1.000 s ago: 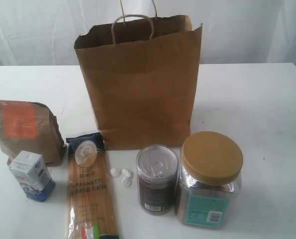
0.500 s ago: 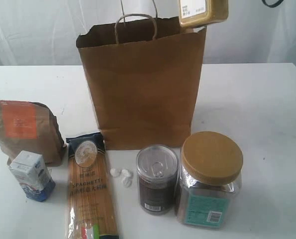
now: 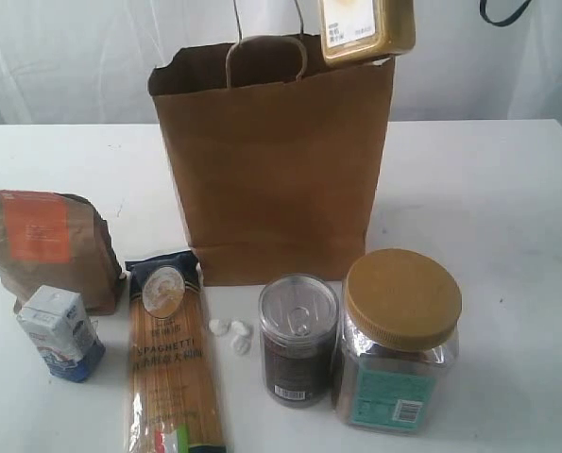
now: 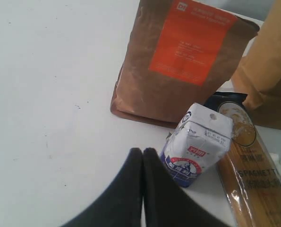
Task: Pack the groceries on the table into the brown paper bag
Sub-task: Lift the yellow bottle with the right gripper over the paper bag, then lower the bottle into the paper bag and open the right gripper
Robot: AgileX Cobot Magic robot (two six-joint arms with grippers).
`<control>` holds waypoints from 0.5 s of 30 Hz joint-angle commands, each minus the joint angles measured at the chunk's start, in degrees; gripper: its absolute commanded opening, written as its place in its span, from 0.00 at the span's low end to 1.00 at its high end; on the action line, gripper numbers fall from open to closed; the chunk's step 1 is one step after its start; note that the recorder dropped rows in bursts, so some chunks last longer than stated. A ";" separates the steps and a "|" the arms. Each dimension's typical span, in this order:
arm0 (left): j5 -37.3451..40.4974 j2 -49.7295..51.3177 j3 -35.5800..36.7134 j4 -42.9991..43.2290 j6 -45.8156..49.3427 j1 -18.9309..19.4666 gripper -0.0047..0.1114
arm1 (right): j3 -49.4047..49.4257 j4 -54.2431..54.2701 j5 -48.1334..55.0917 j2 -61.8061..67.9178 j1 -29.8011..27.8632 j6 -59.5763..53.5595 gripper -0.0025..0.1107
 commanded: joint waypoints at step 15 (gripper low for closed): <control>0.16 -0.26 0.09 -0.74 -0.16 0.09 0.04 | -1.09 3.31 2.72 4.25 -0.03 -1.05 0.02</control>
